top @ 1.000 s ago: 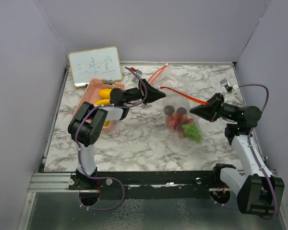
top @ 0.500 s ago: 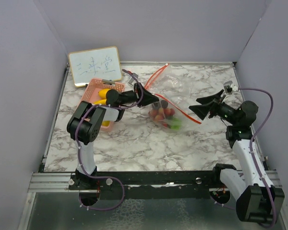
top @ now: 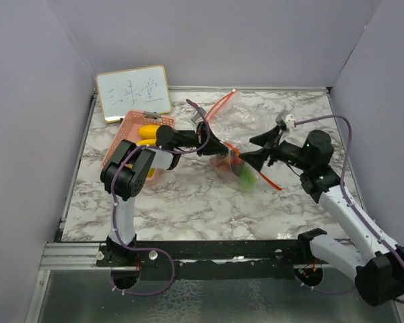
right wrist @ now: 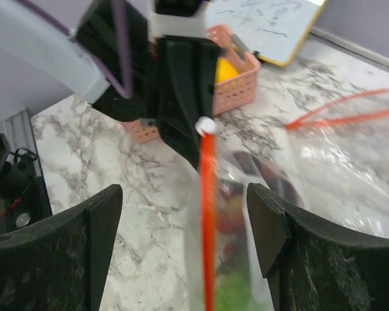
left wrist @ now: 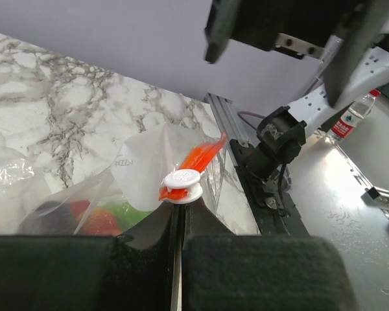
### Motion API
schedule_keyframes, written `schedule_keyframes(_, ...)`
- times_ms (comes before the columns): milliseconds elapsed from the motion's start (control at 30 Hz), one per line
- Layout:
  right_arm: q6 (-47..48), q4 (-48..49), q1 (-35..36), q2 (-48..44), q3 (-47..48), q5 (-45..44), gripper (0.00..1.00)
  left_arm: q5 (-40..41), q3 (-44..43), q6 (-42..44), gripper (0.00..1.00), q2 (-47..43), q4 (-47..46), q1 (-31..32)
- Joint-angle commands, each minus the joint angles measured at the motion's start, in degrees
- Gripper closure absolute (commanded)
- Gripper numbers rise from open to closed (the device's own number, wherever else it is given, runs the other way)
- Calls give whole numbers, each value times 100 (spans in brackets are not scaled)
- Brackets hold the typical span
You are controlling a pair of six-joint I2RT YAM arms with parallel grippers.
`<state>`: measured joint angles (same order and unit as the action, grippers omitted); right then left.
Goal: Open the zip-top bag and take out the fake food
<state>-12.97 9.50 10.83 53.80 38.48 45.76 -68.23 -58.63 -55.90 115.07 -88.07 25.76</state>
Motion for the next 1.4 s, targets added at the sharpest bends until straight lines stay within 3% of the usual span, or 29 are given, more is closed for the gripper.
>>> schedule_keyframes(0, 1282, -607, 1590, 440, 756, -2203, 22, -279, -100, -54, 100, 156, -1324, 67)
schedule_keyframes(133, 1800, -787, 2625, 1233, 1346, -3698, 25, -283, -58, -43, 100, 114, -1327, 78)
schedule_keyframes(200, 1904, -783, 2905, 1599, 1567, -4250, 31, -300, -47, -48, 100, 97, -1327, 73)
schedule_keyframes(367, 1942, -668, 3036, 1958, 1786, -5086, 63, -348, 5, -49, 100, 64, -1333, 70)
schedule_keyframes(633, 2035, -731, 3030, 2026, 1824, -5783, 79, -391, 46, -25, 100, 3, -1333, 48)
schedule_keyframes(833, 2042, -743, 3030, 2118, 1839, -5923, 83, -418, 64, -41, 100, -54, -1335, 43)
schedule_keyframes(933, 1963, -659, 3031, 1962, 1816, -5462, 83, -427, 65, -60, 100, -25, -1335, 27)
schedule_keyframes(1100, 1743, -642, 3029, 1626, 1708, -4582, 68, -407, 63, -82, 100, -1, -1335, -20)
schedule_keyframes(1367, 1826, -813, 3026, 1846, 1556, -4386, 68, -365, -77, -136, 100, 25, -1335, -36)
